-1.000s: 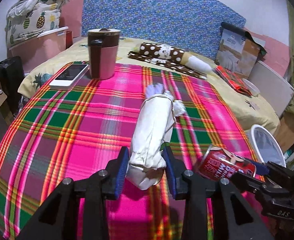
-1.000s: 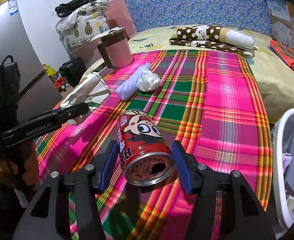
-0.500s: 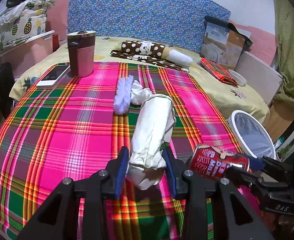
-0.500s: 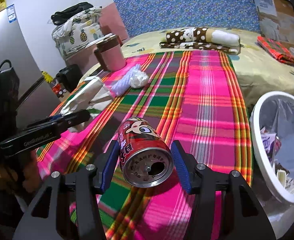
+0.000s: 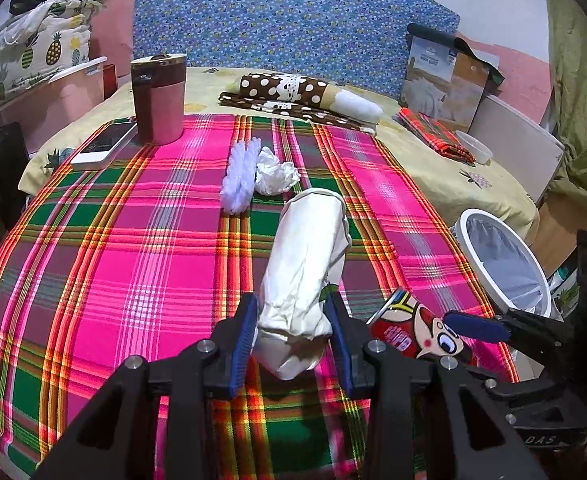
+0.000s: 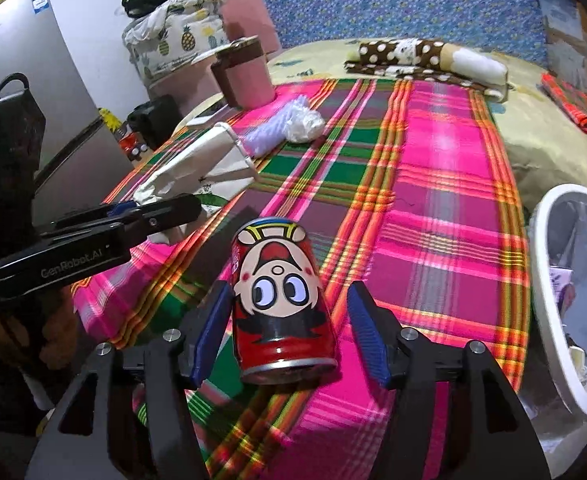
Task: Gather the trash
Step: 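Lift the bundle and can and carry both tools toward the white bin, then lower the bundle and can into the bin and open both tools, then move both open tools back over the table toward the foam net and tissue, then grasp the white foam net sleeve with the left tool while the right tool grasps the crumpled tissue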
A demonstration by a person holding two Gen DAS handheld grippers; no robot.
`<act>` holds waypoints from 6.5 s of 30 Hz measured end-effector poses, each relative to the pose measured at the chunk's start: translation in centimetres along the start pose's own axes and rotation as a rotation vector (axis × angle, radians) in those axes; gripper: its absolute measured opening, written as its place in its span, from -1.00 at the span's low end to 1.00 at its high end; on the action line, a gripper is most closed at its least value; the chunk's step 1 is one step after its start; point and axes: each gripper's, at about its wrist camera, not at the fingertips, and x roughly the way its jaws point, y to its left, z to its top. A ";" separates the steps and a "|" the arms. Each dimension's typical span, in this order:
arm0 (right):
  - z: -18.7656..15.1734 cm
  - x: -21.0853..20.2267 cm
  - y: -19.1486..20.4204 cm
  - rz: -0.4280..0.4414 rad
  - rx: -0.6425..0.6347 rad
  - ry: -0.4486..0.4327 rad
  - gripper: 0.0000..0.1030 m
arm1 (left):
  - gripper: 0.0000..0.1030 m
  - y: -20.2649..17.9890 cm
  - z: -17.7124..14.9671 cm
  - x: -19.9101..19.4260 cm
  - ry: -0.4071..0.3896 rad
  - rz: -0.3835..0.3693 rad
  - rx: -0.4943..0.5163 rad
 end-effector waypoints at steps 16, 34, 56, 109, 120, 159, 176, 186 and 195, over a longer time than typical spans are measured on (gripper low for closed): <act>-0.8 -1.9 -0.3 -0.040 0.053 -0.053 0.05 | -0.29 -1.4 -0.2 -0.3 -0.003 -0.017 0.022; -1.2 -5.9 -3.5 -0.122 0.140 -0.149 0.05 | -0.28 -7.4 0.8 0.6 0.004 -0.103 0.124; -3.8 -12.1 -11.6 -0.324 0.321 -0.243 0.05 | -0.29 -17.4 2.6 3.4 0.024 -0.252 0.278; -5.2 -12.9 -14.3 -0.390 0.409 -0.195 0.06 | 0.04 -21.0 2.4 6.1 0.089 -0.348 0.290; -4.1 -12.3 -10.8 -0.343 0.334 -0.215 0.06 | 0.05 -18.2 2.3 3.0 0.033 -0.301 0.261; 0.0 -6.3 -3.0 -0.156 0.178 -0.169 0.06 | 0.05 -4.1 1.9 0.7 -0.018 -0.120 0.057; 4.8 -2.3 -3.1 -0.108 0.141 -0.134 0.06 | 0.05 2.7 7.0 6.1 -0.005 0.018 -0.002; 7.0 0.9 -3.6 -0.066 0.123 -0.092 0.06 | -0.07 3.8 8.6 11.1 0.059 0.042 0.001; 9.2 4.2 -3.5 -0.028 0.120 -0.055 0.06 | -0.52 5.0 8.1 11.4 0.077 0.047 -0.034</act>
